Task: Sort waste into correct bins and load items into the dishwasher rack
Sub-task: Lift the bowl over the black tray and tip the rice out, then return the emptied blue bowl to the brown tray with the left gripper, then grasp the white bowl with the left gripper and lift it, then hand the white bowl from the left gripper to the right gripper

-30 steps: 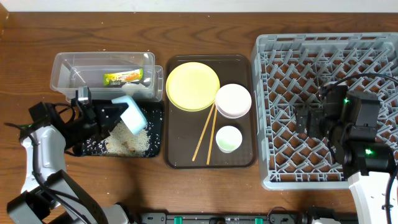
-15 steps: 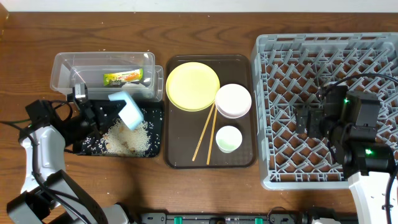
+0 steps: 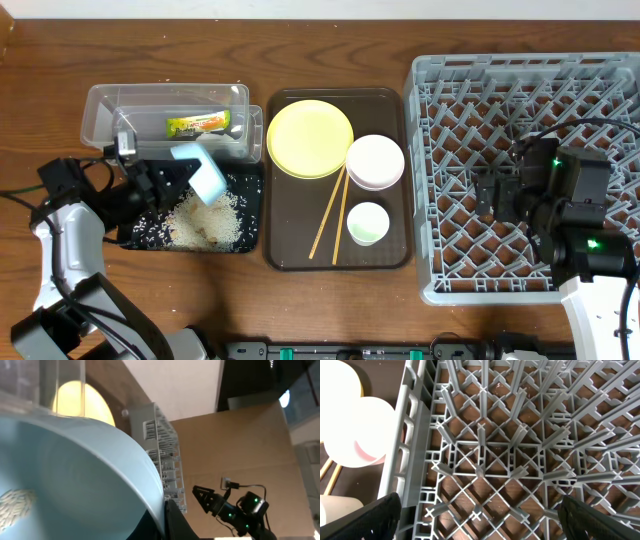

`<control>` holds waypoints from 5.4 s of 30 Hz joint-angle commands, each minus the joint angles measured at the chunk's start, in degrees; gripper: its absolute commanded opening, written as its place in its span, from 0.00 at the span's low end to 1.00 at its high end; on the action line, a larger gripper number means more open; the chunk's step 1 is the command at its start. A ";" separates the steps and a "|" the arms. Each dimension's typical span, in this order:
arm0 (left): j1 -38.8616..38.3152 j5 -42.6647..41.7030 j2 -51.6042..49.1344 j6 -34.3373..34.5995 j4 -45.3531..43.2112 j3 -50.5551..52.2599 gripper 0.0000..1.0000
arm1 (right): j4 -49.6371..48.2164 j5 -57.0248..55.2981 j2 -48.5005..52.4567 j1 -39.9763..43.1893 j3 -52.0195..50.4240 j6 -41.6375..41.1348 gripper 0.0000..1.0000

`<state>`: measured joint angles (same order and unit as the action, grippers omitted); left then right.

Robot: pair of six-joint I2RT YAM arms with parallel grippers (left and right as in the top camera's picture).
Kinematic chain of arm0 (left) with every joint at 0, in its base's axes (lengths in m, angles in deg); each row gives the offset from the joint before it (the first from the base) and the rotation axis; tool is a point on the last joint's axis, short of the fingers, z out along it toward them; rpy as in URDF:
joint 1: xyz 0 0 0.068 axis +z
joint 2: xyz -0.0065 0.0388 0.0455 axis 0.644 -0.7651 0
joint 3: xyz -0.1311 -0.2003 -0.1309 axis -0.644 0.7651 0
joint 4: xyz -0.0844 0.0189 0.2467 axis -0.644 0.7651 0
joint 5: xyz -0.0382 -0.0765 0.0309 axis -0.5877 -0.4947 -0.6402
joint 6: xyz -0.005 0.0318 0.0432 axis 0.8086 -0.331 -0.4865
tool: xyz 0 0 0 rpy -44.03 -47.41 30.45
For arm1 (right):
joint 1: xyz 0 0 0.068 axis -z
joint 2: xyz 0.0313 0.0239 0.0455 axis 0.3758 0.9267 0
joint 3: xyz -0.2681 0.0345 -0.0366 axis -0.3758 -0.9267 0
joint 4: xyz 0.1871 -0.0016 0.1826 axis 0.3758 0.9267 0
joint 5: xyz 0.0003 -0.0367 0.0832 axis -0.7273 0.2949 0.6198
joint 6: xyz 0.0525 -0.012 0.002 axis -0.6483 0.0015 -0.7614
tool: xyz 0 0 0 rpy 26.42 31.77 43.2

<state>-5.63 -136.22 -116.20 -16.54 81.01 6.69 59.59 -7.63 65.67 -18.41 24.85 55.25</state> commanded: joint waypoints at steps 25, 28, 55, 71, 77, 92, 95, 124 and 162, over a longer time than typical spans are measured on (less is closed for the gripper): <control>-0.26 -4.63 0.00 -0.42 -4.61 0.17 0.06 | 0.04 -0.35 -0.42 0.39 1.07 -0.74 0.99; -0.24 -0.48 0.00 2.73 -5.66 0.15 0.06 | 0.04 -0.35 -0.42 0.39 1.09 -0.74 0.99; -62.27 74.18 3.87 15.17 -7.48 0.15 0.06 | 0.02 -0.35 -0.42 0.39 1.09 -0.76 0.99; -66.10 71.47 2.49 15.15 -5.22 -6.36 0.50 | 0.02 -0.35 -0.42 0.39 1.07 -0.76 0.99; -66.79 66.51 4.79 16.70 -8.81 -7.80 0.55 | 0.04 -0.35 -0.42 0.39 1.09 -0.76 0.99; -72.70 66.69 -8.61 22.03 -8.66 -7.50 0.22 | 0.31 -0.33 -0.42 0.39 1.09 -0.76 0.99; -72.61 66.69 -8.61 22.03 -8.72 -7.61 0.06 | 0.42 -0.33 -0.42 0.39 1.09 -0.76 0.99; -50.25 8.96 -4.94 50.82 -44.50 -8.44 0.06 | -23.15 56.65 12.39 -7.89 1.07 10.86 0.99; -52.17 8.26 -4.94 49.64 -46.49 -8.41 0.38 | -37.51 58.34 14.97 -11.89 1.07 6.40 0.40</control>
<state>-57.52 -128.66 -121.36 35.91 34.56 -1.18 22.17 51.74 80.47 -30.19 25.13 62.18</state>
